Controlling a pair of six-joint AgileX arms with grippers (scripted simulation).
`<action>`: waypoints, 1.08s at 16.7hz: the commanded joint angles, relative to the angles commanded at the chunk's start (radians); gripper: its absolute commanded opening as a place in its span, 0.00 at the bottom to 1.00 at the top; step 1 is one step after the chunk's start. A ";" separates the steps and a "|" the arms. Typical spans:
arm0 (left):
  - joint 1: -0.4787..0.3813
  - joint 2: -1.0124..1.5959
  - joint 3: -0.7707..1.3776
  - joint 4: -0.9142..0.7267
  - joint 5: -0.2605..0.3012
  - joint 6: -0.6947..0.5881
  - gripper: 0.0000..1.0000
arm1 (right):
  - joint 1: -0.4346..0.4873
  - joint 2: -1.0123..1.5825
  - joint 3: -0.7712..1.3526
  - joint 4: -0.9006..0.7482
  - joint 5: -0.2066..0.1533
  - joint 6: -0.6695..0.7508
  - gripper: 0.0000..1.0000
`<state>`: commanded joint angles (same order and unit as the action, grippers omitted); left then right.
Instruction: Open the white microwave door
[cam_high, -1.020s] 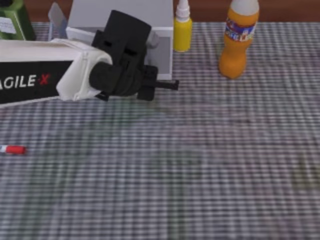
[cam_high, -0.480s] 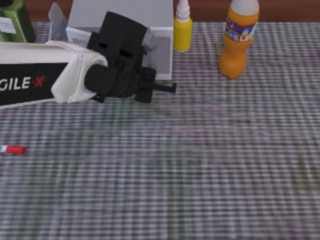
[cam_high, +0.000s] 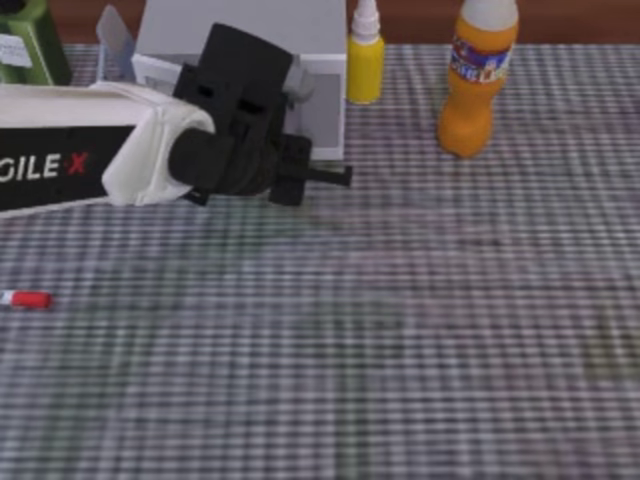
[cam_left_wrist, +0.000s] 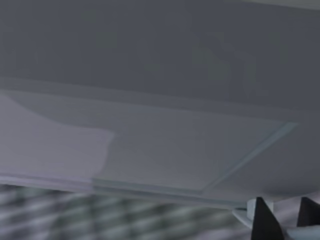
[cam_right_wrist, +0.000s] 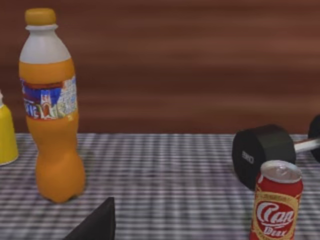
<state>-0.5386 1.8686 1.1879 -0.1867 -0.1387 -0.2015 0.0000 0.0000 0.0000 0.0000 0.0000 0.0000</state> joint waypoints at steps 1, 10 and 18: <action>0.000 0.000 0.000 0.000 0.000 0.000 0.00 | 0.000 0.000 0.000 0.000 0.000 0.000 1.00; 0.000 0.000 0.000 0.000 0.000 0.000 0.00 | 0.000 0.000 0.000 0.000 0.000 0.000 1.00; 0.021 -0.041 -0.053 0.022 0.057 0.067 0.00 | 0.000 0.000 0.000 0.000 0.000 0.000 1.00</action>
